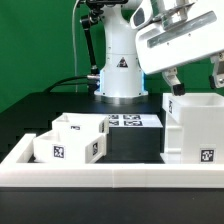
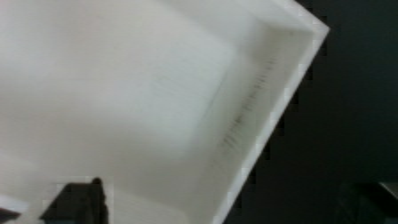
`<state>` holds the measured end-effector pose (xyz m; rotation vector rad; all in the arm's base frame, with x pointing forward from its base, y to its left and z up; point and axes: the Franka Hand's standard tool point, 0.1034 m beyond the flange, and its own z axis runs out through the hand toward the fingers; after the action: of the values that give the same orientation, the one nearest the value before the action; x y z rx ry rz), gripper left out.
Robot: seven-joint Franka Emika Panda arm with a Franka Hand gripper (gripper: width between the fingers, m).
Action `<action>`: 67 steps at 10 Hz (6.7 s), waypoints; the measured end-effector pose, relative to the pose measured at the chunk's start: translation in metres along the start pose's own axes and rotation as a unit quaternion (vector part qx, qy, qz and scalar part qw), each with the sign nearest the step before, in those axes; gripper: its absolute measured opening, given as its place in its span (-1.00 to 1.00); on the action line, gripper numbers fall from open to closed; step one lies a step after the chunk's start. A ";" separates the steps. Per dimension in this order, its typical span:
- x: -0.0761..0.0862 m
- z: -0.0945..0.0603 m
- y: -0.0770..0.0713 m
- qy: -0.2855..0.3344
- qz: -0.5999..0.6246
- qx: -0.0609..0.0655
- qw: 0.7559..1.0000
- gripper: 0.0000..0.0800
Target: Assemble drawer
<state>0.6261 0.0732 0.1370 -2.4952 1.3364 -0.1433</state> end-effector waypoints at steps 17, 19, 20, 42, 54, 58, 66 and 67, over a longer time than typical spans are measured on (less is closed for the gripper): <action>0.079 -0.013 0.119 -0.003 -0.380 -0.051 0.923 0.62; 0.081 -0.006 0.135 -0.040 -0.325 -0.104 0.939 0.62; 0.085 0.002 0.138 -0.037 -0.316 -0.116 0.941 0.62; 0.099 0.071 0.174 0.021 -0.306 -0.129 0.943 -0.88; 0.089 0.053 0.175 -0.008 -0.482 -0.128 0.867 -0.90; 0.070 0.055 0.172 -0.024 -0.701 -0.134 0.700 -0.90; 0.062 0.059 0.172 -0.088 -0.857 -0.130 0.491 -0.90; 0.063 0.058 0.174 -0.101 -0.870 -0.127 0.466 -0.90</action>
Offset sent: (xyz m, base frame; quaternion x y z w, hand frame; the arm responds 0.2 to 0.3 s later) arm -0.0520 -0.0326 0.0049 -0.0291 -0.0239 -0.3793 0.9245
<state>0.5364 -0.0562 0.0240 -2.6853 -1.7646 -0.0295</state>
